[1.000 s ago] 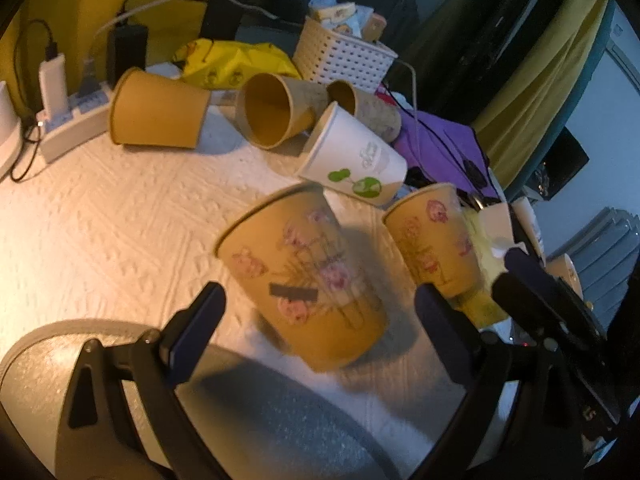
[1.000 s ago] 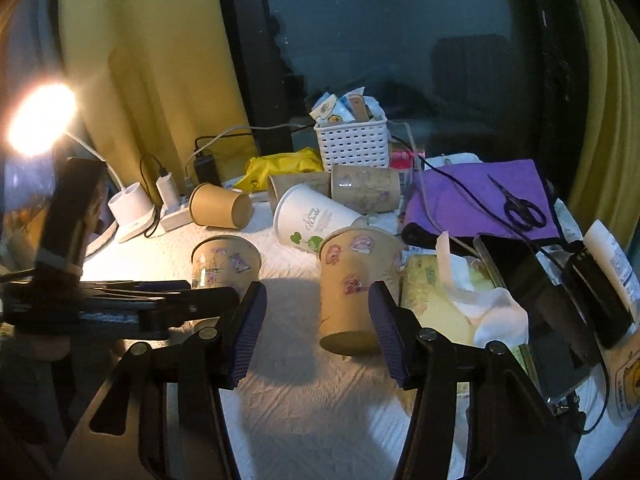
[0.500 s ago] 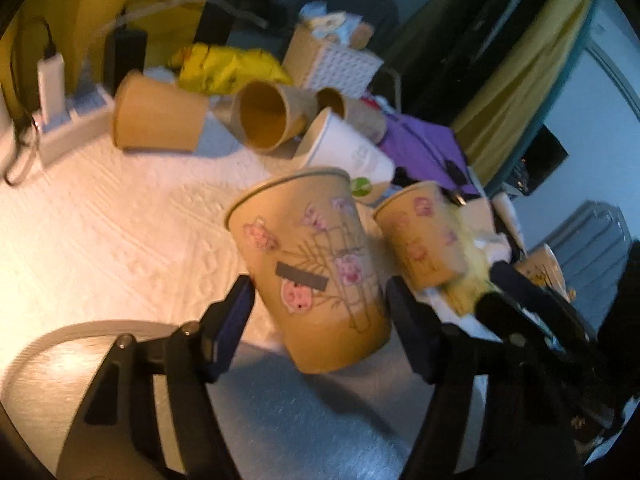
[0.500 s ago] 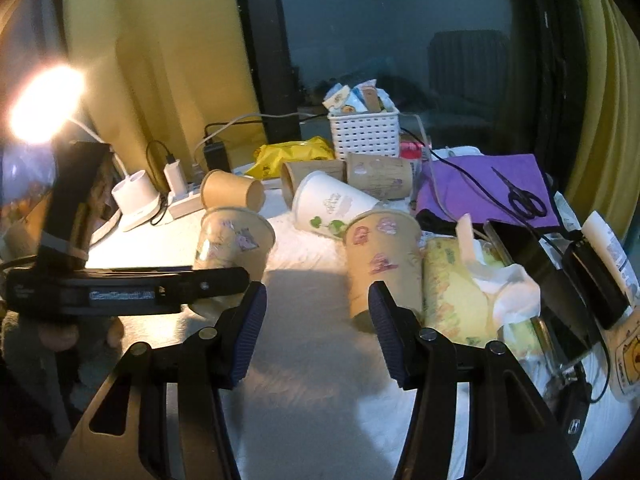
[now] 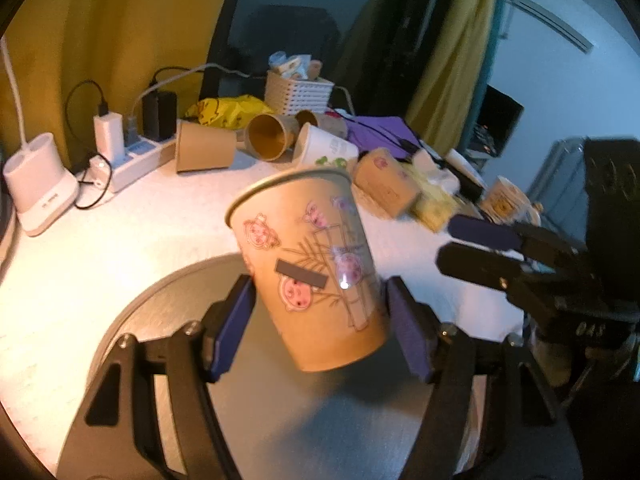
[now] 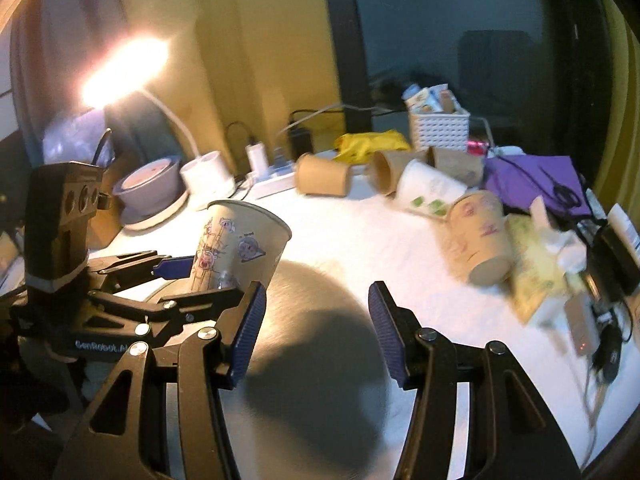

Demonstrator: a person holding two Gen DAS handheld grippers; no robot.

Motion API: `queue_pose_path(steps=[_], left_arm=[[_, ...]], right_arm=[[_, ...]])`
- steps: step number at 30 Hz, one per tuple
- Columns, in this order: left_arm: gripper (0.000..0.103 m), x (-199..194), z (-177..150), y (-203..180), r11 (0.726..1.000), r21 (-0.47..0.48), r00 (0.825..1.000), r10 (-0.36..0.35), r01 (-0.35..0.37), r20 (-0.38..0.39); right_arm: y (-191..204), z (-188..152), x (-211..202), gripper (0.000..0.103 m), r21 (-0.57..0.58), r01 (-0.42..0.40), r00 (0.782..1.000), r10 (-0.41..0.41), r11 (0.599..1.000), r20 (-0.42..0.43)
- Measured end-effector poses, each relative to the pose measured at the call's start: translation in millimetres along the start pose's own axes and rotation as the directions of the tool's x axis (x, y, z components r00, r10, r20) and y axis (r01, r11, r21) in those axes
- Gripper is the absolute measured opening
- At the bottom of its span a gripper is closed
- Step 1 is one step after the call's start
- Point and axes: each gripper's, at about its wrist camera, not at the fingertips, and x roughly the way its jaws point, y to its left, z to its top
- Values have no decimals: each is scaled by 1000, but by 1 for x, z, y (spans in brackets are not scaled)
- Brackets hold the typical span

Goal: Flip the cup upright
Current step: 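Close the left tool around the body of the lying sticker cup, then lift the cup with the left tool while the right tool grasps its body, then turn the cup rim-up with the right tool while the left tool releases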

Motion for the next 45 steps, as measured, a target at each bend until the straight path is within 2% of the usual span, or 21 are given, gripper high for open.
queue_pose_path(steps=[4,7,10,12,15,17,22,28,31,33,37,39,41,43,45], left_arm=[[68,-22,-21,-5,998,65,1000,-3,1,30],[68,-46,-43,-14,988,154,996,4,-18,94],[68,-58,-59,-19,977,211,993,0,-25,115],[68,-65,-67,-18,974,227,993,-16,-12,120],[68,-76,-76,-23,966,260,989,-35,-4,147],[68,-85,-83,-29,953,302,982,-40,-19,185],[68,-99,-95,-44,922,385,967,-54,-48,250],[68,-104,-102,-56,892,450,962,-97,-30,257],[68,-103,-102,-56,892,451,963,-102,-22,250],[68,-104,-102,-56,892,451,963,-107,-17,248],[69,-102,-101,-53,901,434,966,-98,-16,239],[71,-100,-99,-50,909,416,971,-108,11,213],[80,-96,-97,-48,915,402,976,-113,29,188],[83,-95,-97,-45,925,378,977,-120,46,176],[84,-93,-96,-41,933,353,979,-129,67,156]], right_arm=[[22,-11,-8,56,31,-27,999,28,999,-16],[31,-20,-15,56,101,-115,993,117,988,-14],[41,-28,-21,57,158,-177,983,182,971,-13],[49,-31,-24,65,186,-207,977,213,961,-14],[60,-30,-25,67,213,-248,966,257,945,-15],[66,-28,-25,78,231,-281,956,291,932,-13],[73,-24,-23,78,242,-350,932,363,905,-13],[69,-24,-19,78,264,-365,923,385,893,-27],[66,-25,-20,78,269,-379,917,398,886,-21],[65,-25,-20,73,270,-375,919,393,887,-15],[65,-23,-17,71,268,-373,919,393,888,-21],[67,-22,-15,70,258,-360,925,378,897,-23],[69,-19,-13,70,232,-315,945,327,920,-14],[70,-17,-13,70,197,-254,966,259,947,3],[71,-14,-11,70,169,-212,977,212,963,19]])
